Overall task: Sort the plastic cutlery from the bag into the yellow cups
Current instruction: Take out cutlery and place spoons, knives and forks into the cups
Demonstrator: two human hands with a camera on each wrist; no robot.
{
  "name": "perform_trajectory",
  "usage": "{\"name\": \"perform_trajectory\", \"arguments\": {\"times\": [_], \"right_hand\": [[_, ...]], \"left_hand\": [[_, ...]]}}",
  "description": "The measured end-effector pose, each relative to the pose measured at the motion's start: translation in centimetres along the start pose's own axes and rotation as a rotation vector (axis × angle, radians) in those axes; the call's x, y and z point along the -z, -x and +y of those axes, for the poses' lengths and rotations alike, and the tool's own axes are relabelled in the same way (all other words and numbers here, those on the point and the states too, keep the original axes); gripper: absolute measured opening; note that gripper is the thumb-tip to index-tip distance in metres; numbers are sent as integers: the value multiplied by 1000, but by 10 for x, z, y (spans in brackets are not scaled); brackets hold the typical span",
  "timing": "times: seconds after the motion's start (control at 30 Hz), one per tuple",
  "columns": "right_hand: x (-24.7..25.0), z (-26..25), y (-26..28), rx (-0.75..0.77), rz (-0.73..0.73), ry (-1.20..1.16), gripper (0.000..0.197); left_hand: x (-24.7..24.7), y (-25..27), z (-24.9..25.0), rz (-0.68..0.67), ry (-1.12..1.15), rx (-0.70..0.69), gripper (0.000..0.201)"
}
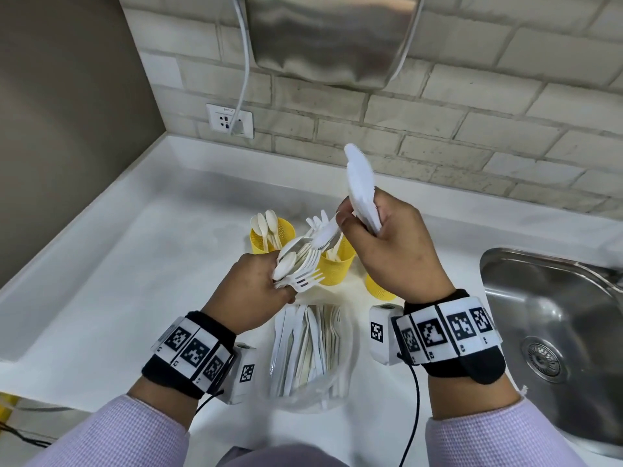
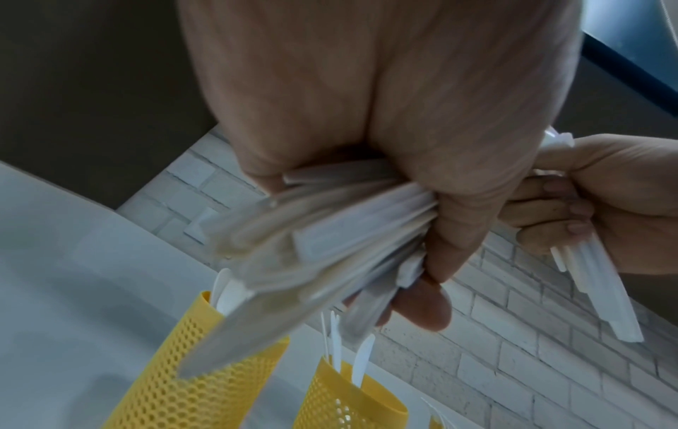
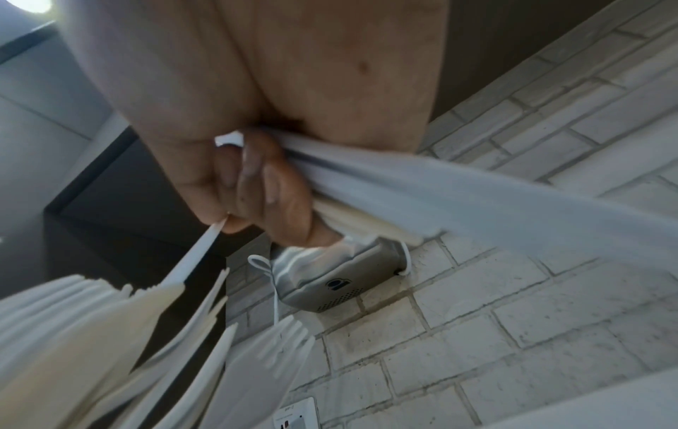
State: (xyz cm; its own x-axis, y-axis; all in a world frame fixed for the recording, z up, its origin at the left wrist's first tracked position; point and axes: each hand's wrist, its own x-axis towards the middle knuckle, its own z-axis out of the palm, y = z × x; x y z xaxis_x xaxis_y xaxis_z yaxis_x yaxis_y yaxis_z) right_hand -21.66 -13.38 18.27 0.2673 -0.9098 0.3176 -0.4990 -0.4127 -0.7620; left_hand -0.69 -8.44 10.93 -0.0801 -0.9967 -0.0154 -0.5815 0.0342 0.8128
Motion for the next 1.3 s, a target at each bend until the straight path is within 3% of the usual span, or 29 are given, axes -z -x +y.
{"name": "perform_trajectory", "arguments": {"times": [0.07,0.17,0.33,0.47,0.63,0.77,0.87,0.97,1.03,1.13,1.3], "right_hand": [[4,-1,0,-22,-48,-40,1],[5,1,2,-9,-171,-10,6],[9,7,2,-60,-167,-186,9],[15,10,3,-40,-199,-167,8],[19,20,0,-5,-13,-303,6],[24,14,0,-32,144,-513,8],[27,6,-1,9,234,-698,23],[33,3,-4,10,323,-880,18],[39,6,-6,-25,465,-973,15],[50,17,-11,-166,669,-1137,13],[58,35,-11,-294,786,-1505,13]], "left_hand": [[-2,-1,4,5,-8,-1,27],[-4,-2,7,6,-7,-7,23],[-10,-7,12,29,18,-5,19],[-16,-9,18,32,37,-24,21],[-22,-11,18,4,20,-29,11],[-19,-11,19,12,7,-23,16],[-19,-11,21,11,25,-23,19],[-18,-14,22,1,34,-27,19],[-19,-16,25,-14,47,-27,13],[-20,-13,36,-38,156,-28,22],[-17,-8,43,-82,345,2,11]]}}
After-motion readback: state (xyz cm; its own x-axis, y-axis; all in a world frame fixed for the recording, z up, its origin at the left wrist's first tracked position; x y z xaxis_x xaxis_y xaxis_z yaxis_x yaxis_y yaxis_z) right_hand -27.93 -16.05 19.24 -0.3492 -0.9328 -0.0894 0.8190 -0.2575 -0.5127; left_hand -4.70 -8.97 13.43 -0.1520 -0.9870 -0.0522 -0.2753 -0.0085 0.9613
